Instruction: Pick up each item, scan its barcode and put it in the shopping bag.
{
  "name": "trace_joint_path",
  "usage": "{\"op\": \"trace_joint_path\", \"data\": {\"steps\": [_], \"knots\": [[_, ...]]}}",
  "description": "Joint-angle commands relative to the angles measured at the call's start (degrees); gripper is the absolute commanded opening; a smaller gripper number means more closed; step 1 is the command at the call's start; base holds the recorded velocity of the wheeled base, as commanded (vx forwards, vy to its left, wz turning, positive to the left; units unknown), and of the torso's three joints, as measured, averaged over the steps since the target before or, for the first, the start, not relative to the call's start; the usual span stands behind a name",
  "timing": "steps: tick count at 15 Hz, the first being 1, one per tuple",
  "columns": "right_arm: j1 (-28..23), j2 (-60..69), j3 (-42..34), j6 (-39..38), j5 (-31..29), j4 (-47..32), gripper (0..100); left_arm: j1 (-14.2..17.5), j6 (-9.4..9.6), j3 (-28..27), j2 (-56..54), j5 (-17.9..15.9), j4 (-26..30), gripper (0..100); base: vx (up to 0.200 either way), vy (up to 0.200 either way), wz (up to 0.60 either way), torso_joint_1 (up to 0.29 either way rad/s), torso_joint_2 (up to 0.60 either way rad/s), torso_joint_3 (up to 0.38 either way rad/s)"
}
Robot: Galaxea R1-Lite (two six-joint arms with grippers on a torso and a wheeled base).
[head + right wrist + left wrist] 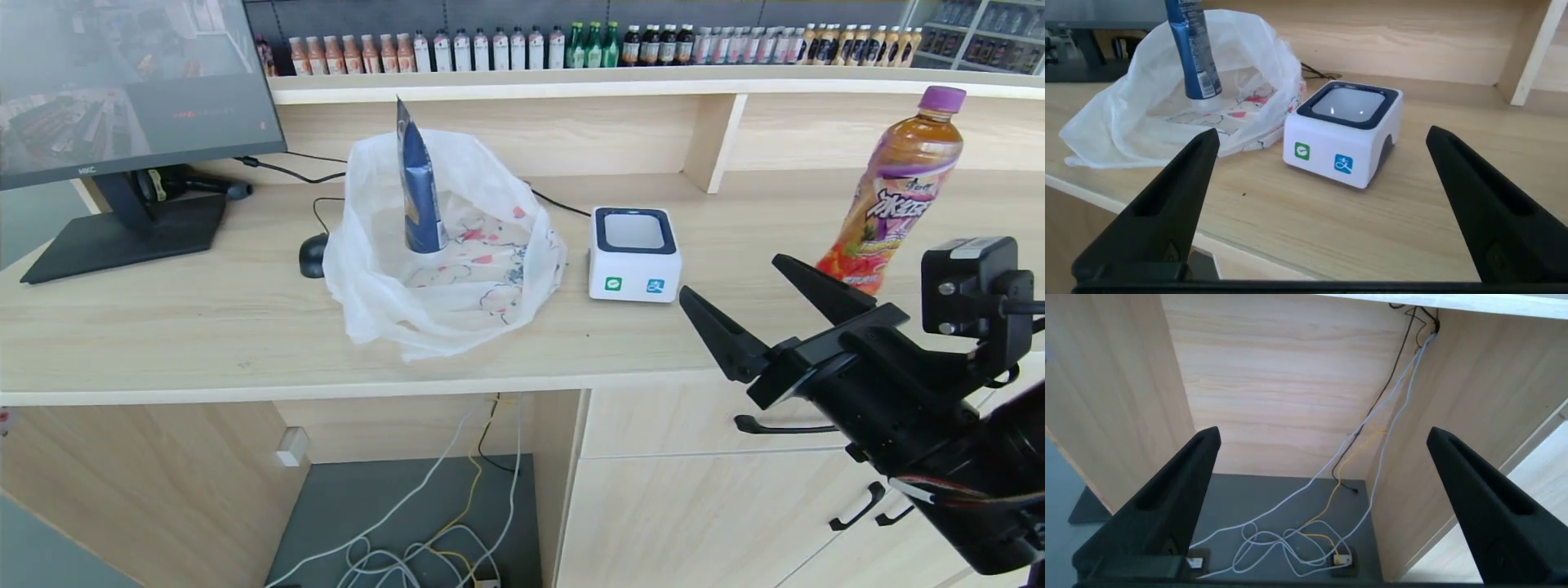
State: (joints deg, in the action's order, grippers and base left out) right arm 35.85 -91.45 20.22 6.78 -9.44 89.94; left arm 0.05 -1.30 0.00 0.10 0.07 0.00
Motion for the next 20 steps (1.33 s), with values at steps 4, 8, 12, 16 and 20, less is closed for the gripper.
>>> {"op": "trace_joint_path", "data": {"steps": [4,8,12,16,20], "knots": [[0.01,-0.04,0.08,0.34,-0.06,0.06,100,0.04,-0.01,0.00,-0.01,0.01,0.00,100,0.000,-0.200,0.00,0.002,0.00,0.002],[0.01,-0.13,-0.10,0.34,-0.06,0.06,100,0.04,-0.01,0.00,-0.01,0.01,0.00,100,0.000,-0.200,0.00,0.000,0.00,0.002],[-0.17,-0.04,0.17,0.34,-0.06,0.06,100,0.04,-0.01,0.00,-0.01,0.01,0.00,100,0.000,-0.200,0.00,0.007,0.00,0.002],[-0.17,-0.57,0.34,0.34,-0.06,0.06,100,0.04,-0.01,0.00,0.08,0.01,0.00,100,0.000,-0.200,0.00,0.002,0.00,0.002],[0.01,-1.36,-0.27,0.34,-0.06,0.06,100,0.04,-0.01,0.00,-0.01,0.01,0.00,100,0.000,0.000,0.00,0.000,0.00,0.000]]}}
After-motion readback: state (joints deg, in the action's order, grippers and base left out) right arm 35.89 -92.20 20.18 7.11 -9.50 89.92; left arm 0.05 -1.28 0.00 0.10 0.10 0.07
